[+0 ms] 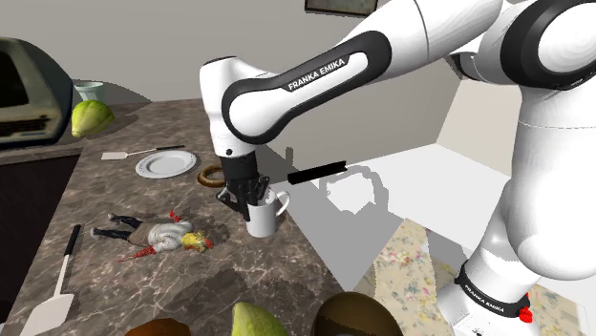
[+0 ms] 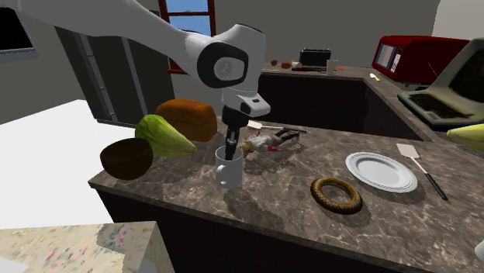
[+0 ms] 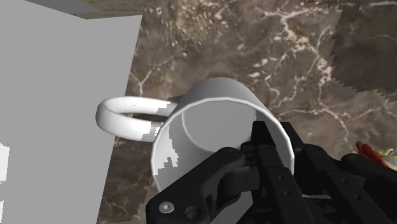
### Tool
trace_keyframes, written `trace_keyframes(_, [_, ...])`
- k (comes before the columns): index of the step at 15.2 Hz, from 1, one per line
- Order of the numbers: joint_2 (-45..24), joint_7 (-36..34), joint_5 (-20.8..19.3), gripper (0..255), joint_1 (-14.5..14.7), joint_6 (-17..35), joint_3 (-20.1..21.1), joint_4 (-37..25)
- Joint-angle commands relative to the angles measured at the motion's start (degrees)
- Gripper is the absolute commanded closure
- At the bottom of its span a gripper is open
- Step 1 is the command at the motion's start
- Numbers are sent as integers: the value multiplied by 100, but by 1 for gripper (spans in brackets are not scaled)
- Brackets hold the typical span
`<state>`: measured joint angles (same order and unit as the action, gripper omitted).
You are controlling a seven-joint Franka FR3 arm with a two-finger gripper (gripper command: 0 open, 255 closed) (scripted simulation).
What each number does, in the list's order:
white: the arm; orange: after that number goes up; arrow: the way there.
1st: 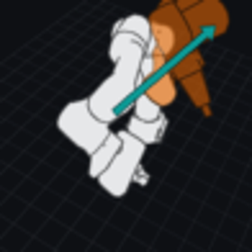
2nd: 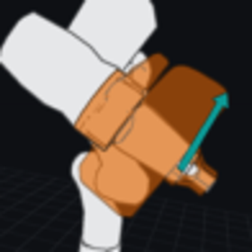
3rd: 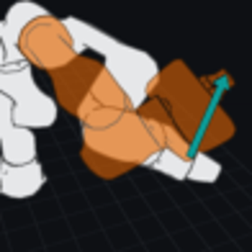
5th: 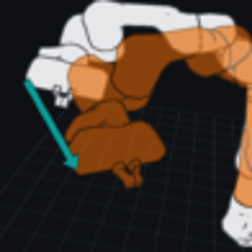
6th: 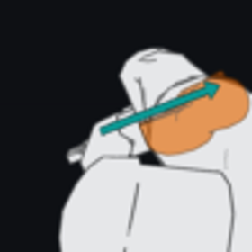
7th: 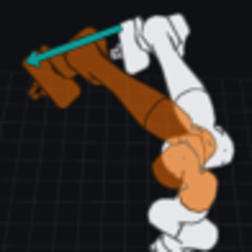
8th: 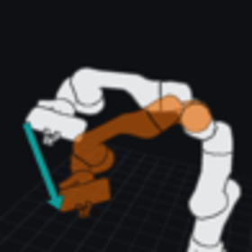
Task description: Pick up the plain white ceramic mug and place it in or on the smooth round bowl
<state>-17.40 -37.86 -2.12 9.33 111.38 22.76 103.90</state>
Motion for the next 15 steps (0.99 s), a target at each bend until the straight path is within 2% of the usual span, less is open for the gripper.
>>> trace_keyframes(1, [67, 6, 27, 255, -6, -132, 11, -69])
trace_keyframes(15, [359, 28, 144, 255, -29, -1117, 52, -783])
